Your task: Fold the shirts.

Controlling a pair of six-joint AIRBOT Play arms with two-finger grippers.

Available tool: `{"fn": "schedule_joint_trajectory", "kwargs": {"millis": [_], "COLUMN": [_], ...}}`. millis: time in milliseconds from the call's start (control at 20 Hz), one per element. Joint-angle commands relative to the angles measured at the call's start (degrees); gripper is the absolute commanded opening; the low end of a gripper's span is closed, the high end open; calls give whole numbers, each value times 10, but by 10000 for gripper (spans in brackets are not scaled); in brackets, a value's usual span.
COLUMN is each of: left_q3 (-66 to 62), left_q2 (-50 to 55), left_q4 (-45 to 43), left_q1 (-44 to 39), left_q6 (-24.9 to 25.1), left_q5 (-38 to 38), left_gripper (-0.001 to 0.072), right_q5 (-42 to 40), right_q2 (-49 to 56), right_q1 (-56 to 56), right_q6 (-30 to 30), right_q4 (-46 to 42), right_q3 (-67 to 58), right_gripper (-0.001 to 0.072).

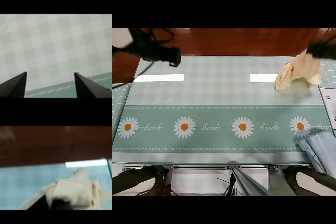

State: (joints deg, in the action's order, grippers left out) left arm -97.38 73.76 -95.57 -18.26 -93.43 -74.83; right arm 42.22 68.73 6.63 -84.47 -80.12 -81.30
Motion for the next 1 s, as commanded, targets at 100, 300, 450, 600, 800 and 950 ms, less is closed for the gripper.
{"fn": "schedule_joint_trajectory", "kwargs": {"millis": [100,300,450,600,800,950], "left_q3": [-199,-208,-208,-176,-111,-89], "left_q2": [-52,-126,-144,-144,-144,-144], "left_q4": [1,1,1,14,32,32], "left_q1": [0,0,0,0,0,0], "left_q6": [-1,-2,-3,-3,-3,-3], "left_q5": [-66,-85,-127,-149,-149,-153], "left_gripper": [692,692,692,692,692,692], "right_q5": [6,94,215,280,227,150], "right_q2": [-199,-249,-217,-139,12,140], "right_q1": [-88,-115,-148,-246,-430,-534], "right_q6": [55,10,10,9,-4,-10], "right_q4": [81,101,153,152,118,118], "right_q3": [-87,-87,-87,-87,-87,-87], "right_gripper": [17,16,16,16,18,48]}}
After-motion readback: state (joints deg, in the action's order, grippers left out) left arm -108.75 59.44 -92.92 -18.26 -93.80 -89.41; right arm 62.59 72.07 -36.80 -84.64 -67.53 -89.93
